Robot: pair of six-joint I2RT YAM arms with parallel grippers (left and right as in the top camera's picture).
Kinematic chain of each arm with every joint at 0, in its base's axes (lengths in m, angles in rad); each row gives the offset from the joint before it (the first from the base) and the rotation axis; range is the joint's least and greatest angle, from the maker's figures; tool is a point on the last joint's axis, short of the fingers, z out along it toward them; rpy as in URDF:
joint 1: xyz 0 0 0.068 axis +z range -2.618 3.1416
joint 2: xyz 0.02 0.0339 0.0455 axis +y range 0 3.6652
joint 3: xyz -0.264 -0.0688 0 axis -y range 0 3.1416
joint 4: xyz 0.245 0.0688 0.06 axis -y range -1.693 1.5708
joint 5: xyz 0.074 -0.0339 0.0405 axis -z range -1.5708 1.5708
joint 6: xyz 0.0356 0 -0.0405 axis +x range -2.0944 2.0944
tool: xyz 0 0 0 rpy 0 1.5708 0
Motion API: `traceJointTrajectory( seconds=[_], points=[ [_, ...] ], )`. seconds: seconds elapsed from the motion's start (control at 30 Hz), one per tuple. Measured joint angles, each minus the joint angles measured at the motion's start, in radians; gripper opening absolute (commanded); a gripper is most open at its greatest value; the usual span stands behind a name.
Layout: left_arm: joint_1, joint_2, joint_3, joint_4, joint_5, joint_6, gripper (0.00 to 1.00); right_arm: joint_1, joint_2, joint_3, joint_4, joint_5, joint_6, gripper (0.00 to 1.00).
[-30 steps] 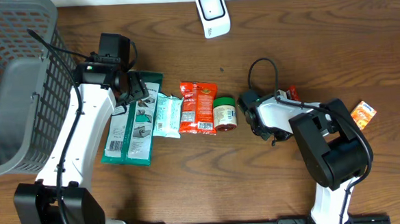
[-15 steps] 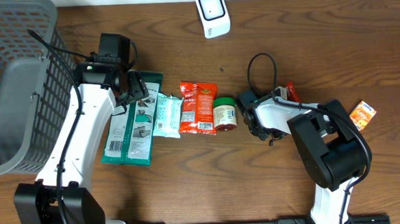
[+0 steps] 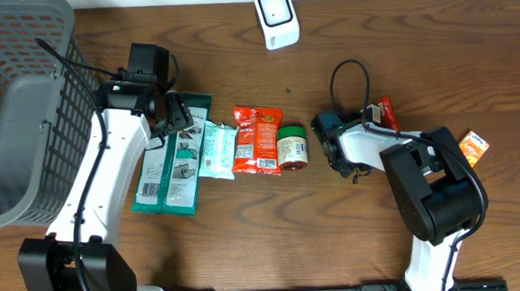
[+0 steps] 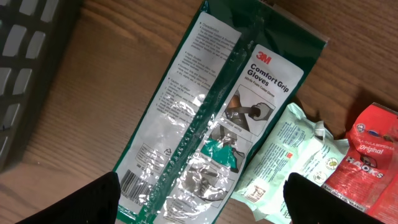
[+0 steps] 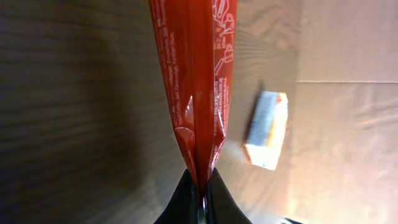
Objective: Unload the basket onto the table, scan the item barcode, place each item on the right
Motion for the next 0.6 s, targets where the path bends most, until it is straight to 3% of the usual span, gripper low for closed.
traceJointTrajectory(
  seconds=[0.33,0.6],
  points=[
    [0.000,0.000,0.000,0.000,0.000,0.000,0.84,0.000,0.000,0.002,0.016,-0.100,0.001,0.14],
    [0.000,0.000,0.000,0.000,0.000,0.000,0.84,0.001,-0.003,0.019,0.018,-0.125,-0.002,0.14]
  ],
)
